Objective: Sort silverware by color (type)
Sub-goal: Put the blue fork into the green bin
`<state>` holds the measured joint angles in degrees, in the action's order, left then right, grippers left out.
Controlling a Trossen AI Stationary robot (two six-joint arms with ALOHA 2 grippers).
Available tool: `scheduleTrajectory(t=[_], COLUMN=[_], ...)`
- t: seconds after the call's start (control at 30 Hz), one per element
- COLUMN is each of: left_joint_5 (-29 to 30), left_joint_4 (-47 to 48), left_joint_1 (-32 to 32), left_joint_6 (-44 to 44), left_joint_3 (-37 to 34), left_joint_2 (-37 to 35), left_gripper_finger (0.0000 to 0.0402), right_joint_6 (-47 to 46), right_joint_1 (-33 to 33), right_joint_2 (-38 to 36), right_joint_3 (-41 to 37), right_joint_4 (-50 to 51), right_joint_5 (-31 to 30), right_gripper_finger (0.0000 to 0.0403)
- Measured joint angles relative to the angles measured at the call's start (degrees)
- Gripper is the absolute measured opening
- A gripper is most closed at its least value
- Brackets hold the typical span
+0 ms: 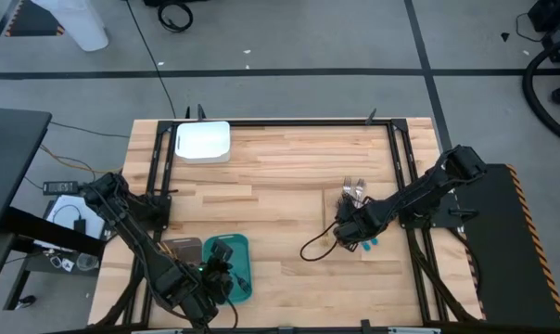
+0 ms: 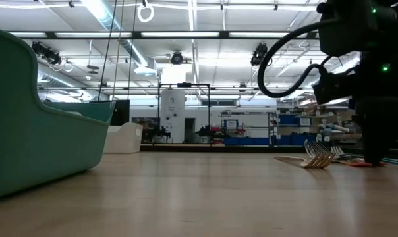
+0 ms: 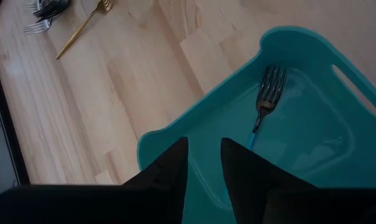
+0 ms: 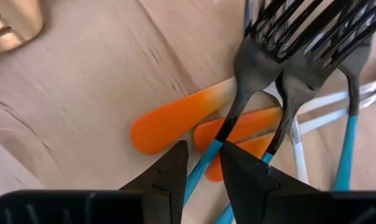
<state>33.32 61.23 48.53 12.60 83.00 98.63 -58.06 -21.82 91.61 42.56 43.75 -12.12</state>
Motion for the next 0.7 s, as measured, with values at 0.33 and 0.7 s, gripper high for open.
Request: scheduleTrajectory(t=[0.33, 0.7], left_joint_5=[0.01, 0.0], left_joint_4=[-0.03, -0.05], left_joint_1=[0.0, 0.0], left_joint_6=[-0.1, -0.45], left_joint_3=[0.0, 0.0], left_joint_2=[0.0, 0.0], left_gripper_finger=[0.0103, 0.0103], right_joint_6=[1.26, 3.99], right_joint_1=[-0.22, -0.13], right_joint_2=[-1.33, -1.77], right_joint_3=[-0.24, 0.38], right_joint_4=[-0.85, -1.77], right_joint_5=[-0.26, -0.28], right_gripper_finger=[0.0074, 0.0023])
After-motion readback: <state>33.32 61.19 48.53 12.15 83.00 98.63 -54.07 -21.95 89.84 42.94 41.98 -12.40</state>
